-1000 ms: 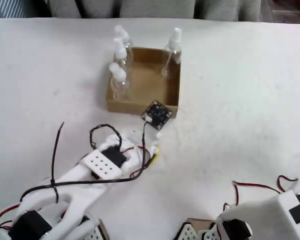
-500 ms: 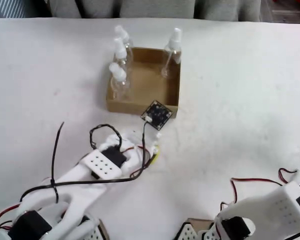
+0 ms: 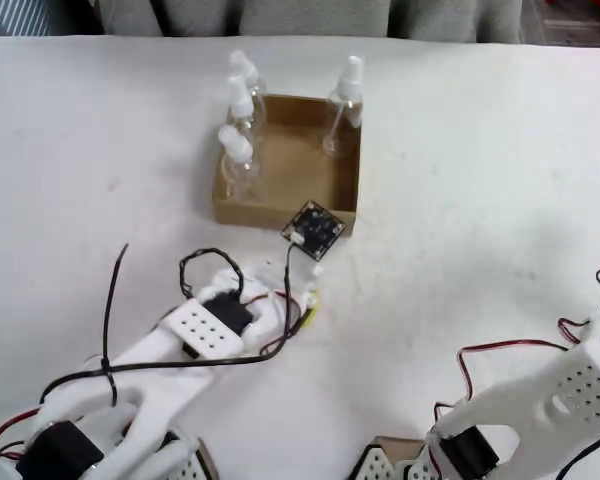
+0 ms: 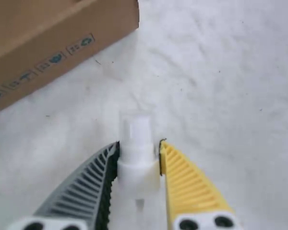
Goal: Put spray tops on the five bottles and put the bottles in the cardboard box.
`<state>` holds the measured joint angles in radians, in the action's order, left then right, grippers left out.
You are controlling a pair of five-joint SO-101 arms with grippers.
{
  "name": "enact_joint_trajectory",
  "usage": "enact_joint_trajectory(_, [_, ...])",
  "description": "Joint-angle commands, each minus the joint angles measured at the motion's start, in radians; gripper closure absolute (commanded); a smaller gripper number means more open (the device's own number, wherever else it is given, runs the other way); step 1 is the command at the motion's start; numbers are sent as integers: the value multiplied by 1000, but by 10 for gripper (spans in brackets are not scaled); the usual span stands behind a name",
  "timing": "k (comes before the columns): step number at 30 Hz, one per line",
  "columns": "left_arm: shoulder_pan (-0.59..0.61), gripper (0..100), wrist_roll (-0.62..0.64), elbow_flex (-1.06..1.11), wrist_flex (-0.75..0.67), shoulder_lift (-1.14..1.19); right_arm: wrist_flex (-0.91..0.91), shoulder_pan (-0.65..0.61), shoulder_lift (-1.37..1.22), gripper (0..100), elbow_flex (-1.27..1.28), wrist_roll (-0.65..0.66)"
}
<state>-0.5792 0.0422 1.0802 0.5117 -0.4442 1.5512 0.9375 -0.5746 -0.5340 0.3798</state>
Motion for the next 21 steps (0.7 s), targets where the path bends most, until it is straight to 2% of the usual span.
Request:
enact_joint_trajectory(1, [10, 979, -11, -12, -26, -47, 36, 2, -15, 747, -89, -3])
enact_joint_trajectory(14, [10, 979, -11, -12, -26, -47, 19, -5, -101, 765, -104, 28])
enact_joint_trajectory(21, [10, 979, -11, -12, -26, -47, 27, -4, -102, 762, -97, -37])
